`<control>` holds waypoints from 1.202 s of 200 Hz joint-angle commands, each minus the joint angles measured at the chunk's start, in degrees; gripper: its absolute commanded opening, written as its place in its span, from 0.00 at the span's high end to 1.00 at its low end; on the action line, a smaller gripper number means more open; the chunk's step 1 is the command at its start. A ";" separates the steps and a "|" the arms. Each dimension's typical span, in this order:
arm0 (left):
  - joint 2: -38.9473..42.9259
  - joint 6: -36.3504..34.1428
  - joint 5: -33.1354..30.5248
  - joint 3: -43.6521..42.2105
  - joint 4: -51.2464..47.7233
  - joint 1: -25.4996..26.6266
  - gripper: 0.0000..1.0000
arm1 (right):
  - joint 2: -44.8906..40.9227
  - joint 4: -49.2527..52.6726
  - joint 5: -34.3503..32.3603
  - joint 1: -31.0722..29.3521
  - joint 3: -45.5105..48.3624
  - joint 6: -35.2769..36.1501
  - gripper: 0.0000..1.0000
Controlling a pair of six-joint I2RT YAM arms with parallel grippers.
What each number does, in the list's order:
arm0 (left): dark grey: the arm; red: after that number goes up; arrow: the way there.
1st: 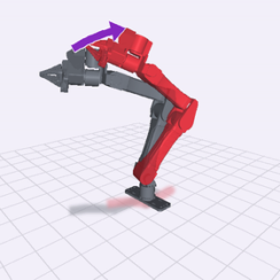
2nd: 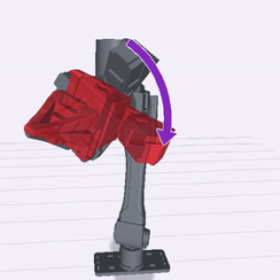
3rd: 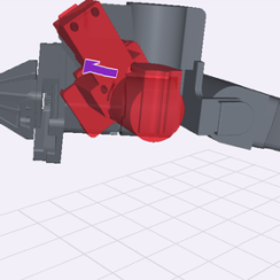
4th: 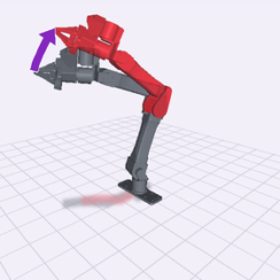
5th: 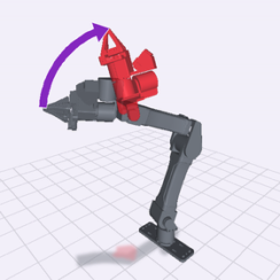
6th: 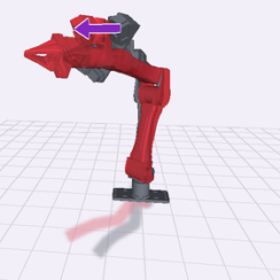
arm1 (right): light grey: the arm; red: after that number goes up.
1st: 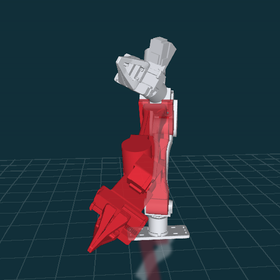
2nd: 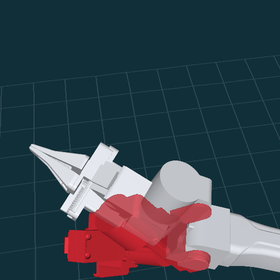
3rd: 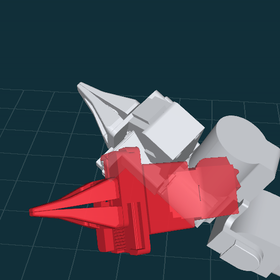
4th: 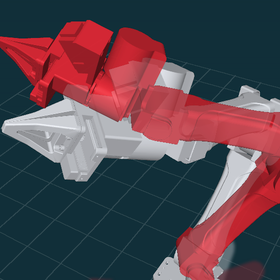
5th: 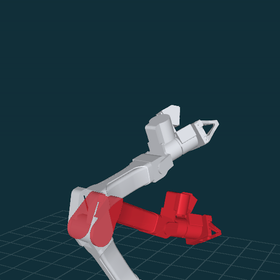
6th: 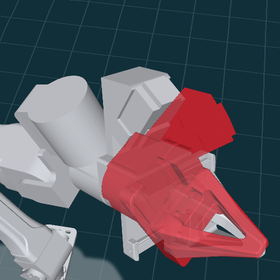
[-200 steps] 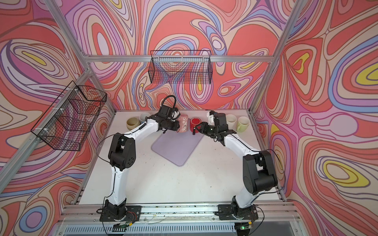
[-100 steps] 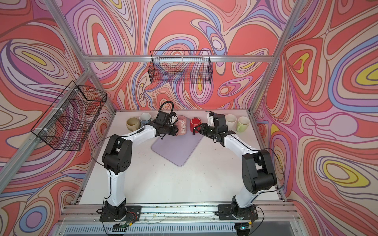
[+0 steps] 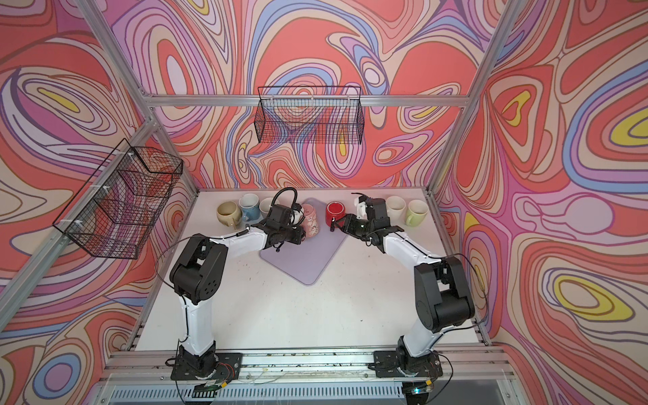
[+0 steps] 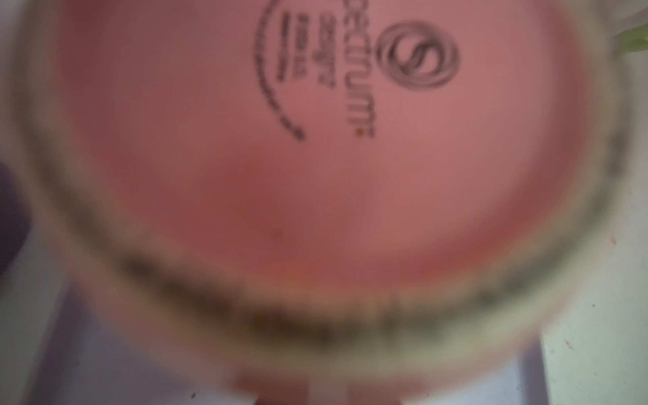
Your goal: Turn the mug right side up
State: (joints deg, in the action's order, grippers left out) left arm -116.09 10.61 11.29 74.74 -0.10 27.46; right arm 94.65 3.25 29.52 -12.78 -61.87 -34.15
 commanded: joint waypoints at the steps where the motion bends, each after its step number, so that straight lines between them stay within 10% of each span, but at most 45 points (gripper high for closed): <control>1: 1.08 2.62 -0.23 -2.67 1.42 0.36 0.78 | -0.07 0.09 -0.47 0.32 0.95 0.58 0.57; 76: 1.66 3.19 -1.87 -5.21 2.48 1.19 0.55 | -0.85 -0.47 -0.66 0.37 2.05 0.23 0.57; 240: 4.43 -2.43 -9.91 -4.20 -1.94 2.29 0.54 | -0.78 -1.06 -0.71 0.32 2.36 -0.23 0.57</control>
State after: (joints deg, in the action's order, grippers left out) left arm -113.62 10.66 4.27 70.22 1.19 29.67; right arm 94.65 2.96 29.39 -12.78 -60.40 -34.20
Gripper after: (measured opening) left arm 0.463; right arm 0.432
